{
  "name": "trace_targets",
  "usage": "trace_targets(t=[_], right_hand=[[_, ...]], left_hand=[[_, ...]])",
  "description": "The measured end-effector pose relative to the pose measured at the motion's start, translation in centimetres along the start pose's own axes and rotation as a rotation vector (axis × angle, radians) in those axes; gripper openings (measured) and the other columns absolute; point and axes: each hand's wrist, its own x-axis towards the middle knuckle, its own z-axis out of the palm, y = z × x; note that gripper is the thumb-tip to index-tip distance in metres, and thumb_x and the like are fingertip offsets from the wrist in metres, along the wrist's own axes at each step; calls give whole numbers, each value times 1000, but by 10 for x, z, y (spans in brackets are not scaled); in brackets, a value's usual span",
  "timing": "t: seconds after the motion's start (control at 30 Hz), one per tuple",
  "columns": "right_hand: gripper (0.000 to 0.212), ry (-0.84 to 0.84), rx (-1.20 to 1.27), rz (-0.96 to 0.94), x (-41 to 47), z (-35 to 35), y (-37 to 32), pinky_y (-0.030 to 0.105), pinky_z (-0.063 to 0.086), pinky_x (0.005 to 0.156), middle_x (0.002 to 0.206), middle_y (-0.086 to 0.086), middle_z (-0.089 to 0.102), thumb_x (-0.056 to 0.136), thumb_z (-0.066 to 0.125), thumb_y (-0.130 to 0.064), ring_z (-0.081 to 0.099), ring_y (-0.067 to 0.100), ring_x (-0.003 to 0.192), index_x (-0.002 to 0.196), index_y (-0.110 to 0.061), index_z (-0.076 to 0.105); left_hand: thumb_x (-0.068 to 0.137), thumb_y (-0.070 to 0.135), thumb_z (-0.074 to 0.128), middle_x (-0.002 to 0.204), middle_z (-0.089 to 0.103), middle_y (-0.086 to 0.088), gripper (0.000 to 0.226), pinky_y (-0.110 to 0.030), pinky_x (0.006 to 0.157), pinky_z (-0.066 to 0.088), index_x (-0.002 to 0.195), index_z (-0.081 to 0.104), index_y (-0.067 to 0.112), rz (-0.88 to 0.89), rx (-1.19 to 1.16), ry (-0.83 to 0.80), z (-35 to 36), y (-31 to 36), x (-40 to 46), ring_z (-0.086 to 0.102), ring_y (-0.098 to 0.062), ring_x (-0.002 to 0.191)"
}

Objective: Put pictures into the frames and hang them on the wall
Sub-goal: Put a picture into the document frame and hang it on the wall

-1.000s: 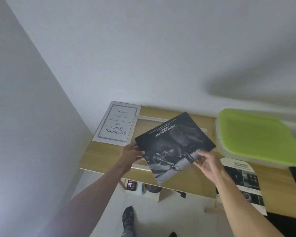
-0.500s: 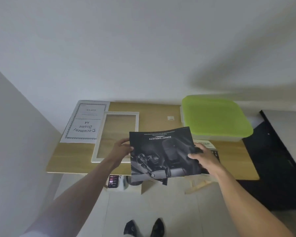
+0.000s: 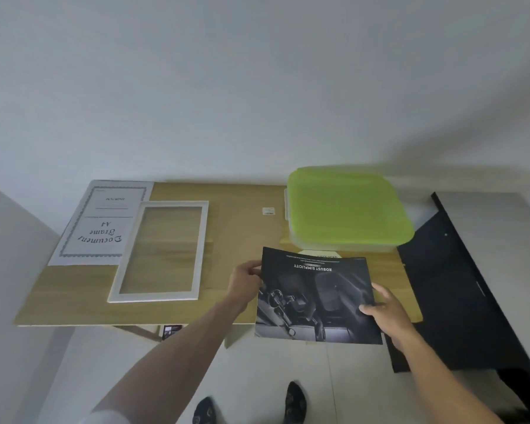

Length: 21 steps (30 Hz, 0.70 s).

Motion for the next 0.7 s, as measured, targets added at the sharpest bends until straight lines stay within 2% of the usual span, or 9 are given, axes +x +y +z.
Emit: trace_targets(t=[0.1, 0.23, 0.3, 0.4, 0.43, 0.5, 0.6, 0.7], right_hand=[[69, -6, -37, 13, 23, -34, 13, 35, 44, 87, 111, 6, 64, 87, 73, -9, 61, 20, 100, 144, -33, 43], [68, -10, -65, 18, 51, -69, 24, 34, 41, 92, 119, 10, 58, 87, 72, -6, 56, 22, 105, 145, -29, 44], [68, -9, -100, 11, 65, -79, 28, 35, 42, 95, 131, 12, 56, 87, 73, -10, 55, 25, 115, 146, -28, 44], [68, 18, -247, -25, 77, -85, 32, 39, 42, 101, 141, 10, 52, 86, 75, -22, 52, 28, 127, 146, -25, 42], [69, 38, -318, -48, 78, -85, 32, 40, 44, 101, 140, 11, 51, 84, 76, -27, 53, 30, 126, 145, -23, 43], [73, 100, -470, -126, 78, -81, 35, 45, 49, 98, 139, 14, 46, 79, 77, -38, 50, 33, 124, 142, -22, 43], [79, 159, -717, -350, 78, -67, 39, 47, 45, 103, 148, 12, 36, 79, 70, -54, 37, 33, 133, 145, -26, 39], [77, 72, -880, -464, 78, -50, 36, 45, 35, 111, 159, 10, 24, 83, 60, -64, 24, 31, 146, 150, -36, 35]], left_hand=[[72, -20, 36, 77, 76, -7, 69, -55, 69, 59, 120, 69, 17, -18, 19, 27, 38, -2, 12, 72, -33, 73], [69, -19, 36, 79, 76, -7, 70, -48, 65, 62, 117, 69, 22, -25, 53, 62, 84, -4, 22, 72, -26, 69], [70, -17, 39, 87, 75, -4, 69, -46, 65, 62, 118, 69, 22, -19, 79, 94, 101, -4, 26, 72, -25, 75], [74, -13, 46, 93, 69, -5, 60, -44, 75, 56, 124, 64, 14, 54, 171, 179, 119, 0, 22, 66, -32, 86], [77, -11, 50, 100, 66, -8, 54, -43, 81, 54, 125, 63, 11, 101, 239, 219, 123, 2, 17, 63, -33, 92], [85, 0, 59, 128, 55, -8, 53, -38, 96, 48, 136, 54, 12, 225, 457, 245, 130, -1, 9, 52, -27, 115], [94, 31, 59, 159, 24, -2, 65, -40, 113, 36, 152, 32, 17, 352, 824, 87, 143, -14, 2, 20, -23, 145], [98, 47, 48, 165, 3, -1, 70, -43, 121, 18, 155, 20, 18, 344, 1133, -99, 154, -25, 0, 1, -25, 151]])
